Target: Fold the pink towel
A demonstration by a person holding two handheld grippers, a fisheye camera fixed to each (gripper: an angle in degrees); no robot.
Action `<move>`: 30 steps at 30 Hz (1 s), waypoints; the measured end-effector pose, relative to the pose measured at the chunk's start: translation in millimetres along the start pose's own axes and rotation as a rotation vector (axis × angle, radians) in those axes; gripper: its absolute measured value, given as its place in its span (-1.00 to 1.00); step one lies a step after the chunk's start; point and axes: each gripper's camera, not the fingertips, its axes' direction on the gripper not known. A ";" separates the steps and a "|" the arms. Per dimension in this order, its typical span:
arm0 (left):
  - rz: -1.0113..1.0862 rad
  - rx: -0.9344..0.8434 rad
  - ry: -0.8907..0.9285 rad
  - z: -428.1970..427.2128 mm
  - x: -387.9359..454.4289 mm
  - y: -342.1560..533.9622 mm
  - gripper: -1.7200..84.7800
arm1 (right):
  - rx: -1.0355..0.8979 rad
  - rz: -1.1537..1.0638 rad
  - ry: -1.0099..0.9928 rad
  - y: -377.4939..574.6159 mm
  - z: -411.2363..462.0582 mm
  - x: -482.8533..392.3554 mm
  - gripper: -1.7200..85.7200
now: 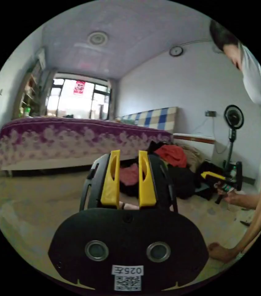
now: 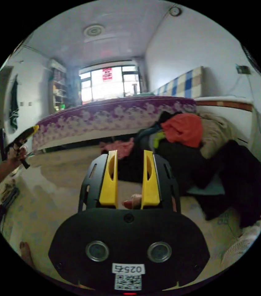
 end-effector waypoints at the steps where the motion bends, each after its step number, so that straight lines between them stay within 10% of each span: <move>1: -0.028 -0.117 0.139 60.3 5.0 -7.2 -0.76 | -0.012 0.039 0.018 -12.7 6.4 28.1 -0.66; 8: 0.013 -0.516 0.416 379.9 71.8 4.5 -0.66 | 0.006 0.173 0.110 -144.3 103.5 185.8 -0.67; 16: -0.697 -0.665 0.590 676.6 97.5 64.3 -0.69 | -0.323 0.422 -0.082 -244.1 192.8 314.9 -0.95; 21: -1.001 -0.642 0.800 712.5 64.3 114.3 -0.93 | -0.133 0.556 -0.406 -225.1 131.2 319.1 -0.98; 30: -0.423 -0.986 0.722 508.0 -19.0 154.3 -0.98 | -0.422 0.139 -0.897 -133.1 21.5 148.0 -0.97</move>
